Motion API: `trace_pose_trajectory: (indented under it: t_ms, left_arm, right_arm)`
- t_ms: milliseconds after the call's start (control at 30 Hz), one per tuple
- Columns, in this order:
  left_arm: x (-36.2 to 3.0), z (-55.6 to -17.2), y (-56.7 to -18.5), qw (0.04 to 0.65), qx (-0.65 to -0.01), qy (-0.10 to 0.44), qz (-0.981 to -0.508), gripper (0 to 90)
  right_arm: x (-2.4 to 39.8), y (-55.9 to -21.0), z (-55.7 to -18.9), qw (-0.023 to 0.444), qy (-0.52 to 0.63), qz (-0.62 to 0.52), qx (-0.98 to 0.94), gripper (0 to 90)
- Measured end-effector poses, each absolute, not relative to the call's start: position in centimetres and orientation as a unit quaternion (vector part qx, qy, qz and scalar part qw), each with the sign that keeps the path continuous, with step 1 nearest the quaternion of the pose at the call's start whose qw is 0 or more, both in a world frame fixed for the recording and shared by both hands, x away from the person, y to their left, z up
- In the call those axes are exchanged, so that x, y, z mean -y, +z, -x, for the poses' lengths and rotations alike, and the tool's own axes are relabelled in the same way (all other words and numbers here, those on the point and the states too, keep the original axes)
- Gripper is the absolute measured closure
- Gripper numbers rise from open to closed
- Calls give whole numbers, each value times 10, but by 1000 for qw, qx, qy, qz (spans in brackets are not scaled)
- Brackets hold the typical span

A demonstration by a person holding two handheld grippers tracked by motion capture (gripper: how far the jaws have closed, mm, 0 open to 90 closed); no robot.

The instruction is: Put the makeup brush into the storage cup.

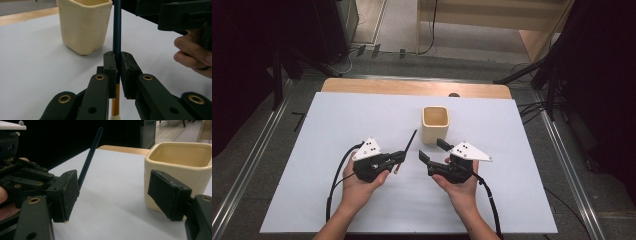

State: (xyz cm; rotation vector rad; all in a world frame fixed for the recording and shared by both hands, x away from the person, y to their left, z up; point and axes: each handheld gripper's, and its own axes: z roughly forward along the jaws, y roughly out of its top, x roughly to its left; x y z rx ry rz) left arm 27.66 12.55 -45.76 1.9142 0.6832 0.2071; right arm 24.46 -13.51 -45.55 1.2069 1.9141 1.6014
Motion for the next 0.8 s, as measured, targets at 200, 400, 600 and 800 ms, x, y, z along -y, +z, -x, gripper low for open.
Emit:
trace_pose_trajectory:
  t_ms: [200,400,600,800]
  left_arm:
    - [-117,-272,-461,533,-281,90,-793,842]
    - [-111,-270,-464,544,-280,92,-786,842]
    - [-107,-267,-466,552,-280,95,-780,841]
    - [-103,-264,-468,557,-279,98,-776,842]
  right_arm:
    - [131,-454,-244,169,581,-436,-666,329]
    - [126,-454,-244,156,588,-444,-658,387]
    - [123,-455,-244,140,598,-457,-643,475]
    - [117,-455,-242,129,603,-466,-635,511]
